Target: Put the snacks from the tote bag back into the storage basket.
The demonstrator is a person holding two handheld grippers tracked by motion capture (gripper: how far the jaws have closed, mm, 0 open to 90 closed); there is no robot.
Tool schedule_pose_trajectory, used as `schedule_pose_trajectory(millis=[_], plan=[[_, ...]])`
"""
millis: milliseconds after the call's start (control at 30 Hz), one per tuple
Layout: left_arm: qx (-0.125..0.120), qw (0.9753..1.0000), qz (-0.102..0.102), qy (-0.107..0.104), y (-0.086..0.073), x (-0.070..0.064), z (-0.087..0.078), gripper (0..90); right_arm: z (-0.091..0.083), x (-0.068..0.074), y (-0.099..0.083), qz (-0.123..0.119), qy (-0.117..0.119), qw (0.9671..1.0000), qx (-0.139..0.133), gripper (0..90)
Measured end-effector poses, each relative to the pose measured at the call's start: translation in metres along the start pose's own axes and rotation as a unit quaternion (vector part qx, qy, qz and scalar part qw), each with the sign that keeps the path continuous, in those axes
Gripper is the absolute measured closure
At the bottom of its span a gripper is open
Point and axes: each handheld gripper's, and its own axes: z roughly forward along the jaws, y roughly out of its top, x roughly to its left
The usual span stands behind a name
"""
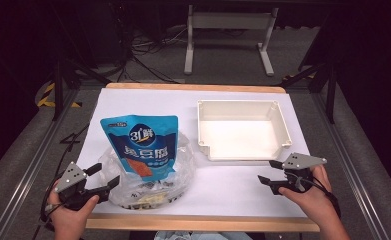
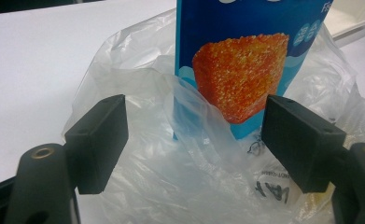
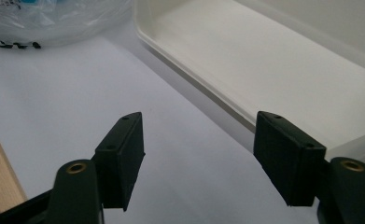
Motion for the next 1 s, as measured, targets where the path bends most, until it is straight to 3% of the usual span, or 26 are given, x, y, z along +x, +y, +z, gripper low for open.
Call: schedule_pose_trajectory(millis=[200,367,667,1000], plan=[[-0.004,1.0000,-0.005,0.003,0.001,-0.001,-0.001,20.9,-0.003,0.000,0.000,0.005,0.001,0.9999,-0.011,32.6],[-0.003,1.0000,0.000,0.009,0.000,-0.002,-0.001,19.8,-0.005,0.006,0.004,0.002,0.019,0.9994,-0.029,31.1],[-0.013,0.9998,0.003,0.014,0.001,-0.003,-0.003,19.7,-0.008,0.010,0.010,-0.006,0.019,0.9990,-0.040,30.9],[-0.021,0.9998,-0.001,0.005,0.003,-0.004,-0.002,19.8,-0.013,0.014,0.011,-0.013,0.025,0.9979,-0.058,30.6]])
